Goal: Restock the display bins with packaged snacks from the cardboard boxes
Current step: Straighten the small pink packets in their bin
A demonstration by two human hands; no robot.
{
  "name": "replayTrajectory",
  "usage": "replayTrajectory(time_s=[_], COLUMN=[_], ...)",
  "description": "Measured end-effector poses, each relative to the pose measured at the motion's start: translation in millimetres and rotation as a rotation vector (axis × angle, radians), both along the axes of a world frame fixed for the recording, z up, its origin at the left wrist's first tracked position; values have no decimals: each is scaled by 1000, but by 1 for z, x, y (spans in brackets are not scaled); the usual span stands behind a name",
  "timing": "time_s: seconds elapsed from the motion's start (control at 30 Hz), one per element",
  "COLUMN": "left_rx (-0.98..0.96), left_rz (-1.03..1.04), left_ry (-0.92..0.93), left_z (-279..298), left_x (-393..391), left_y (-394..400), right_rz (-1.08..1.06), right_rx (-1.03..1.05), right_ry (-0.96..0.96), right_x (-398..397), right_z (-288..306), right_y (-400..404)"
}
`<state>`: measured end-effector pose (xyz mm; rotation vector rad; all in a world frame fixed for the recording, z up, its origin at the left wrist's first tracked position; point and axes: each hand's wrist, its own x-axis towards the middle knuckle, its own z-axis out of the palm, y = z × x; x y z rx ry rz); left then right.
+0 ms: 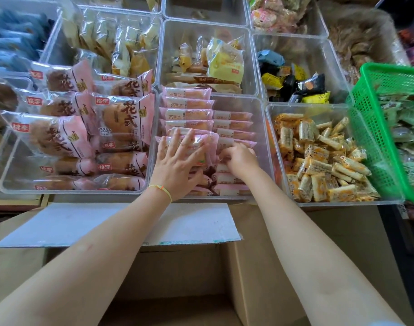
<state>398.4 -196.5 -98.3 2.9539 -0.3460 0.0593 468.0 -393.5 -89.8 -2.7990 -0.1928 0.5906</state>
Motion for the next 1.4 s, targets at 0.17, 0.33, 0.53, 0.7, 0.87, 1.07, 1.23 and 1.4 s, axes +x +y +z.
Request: replayTrajectory(time_s=[0.17, 0.33, 0.53, 0.7, 0.87, 1.07, 1.23, 1.4], left_rx=[-3, -31, 39, 53, 11, 10, 12, 6], left_rz=[136, 146, 140, 107, 116, 125, 121, 126], left_ry=[34, 62, 93, 58, 75, 83, 89, 86], left_z=[2, 2, 8, 7, 5, 5, 5, 7], left_x=[-12, -15, -15, -15, -14, -14, -14, -14], left_y=[-8, -11, -14, -15, -14, -15, -13, -14], right_rz=[43, 81, 92, 45, -13, -13, -70, -77], right_rx=[34, 188, 122, 144, 163, 109, 301, 160], right_ry=[142, 291, 307, 65, 100, 214, 214, 44], right_x=[5, 4, 10, 21, 40, 30, 17, 15], right_z=[6, 13, 10, 25, 28, 16, 29, 18], right_y=[8, -9, 5, 0, 15, 22, -10, -17])
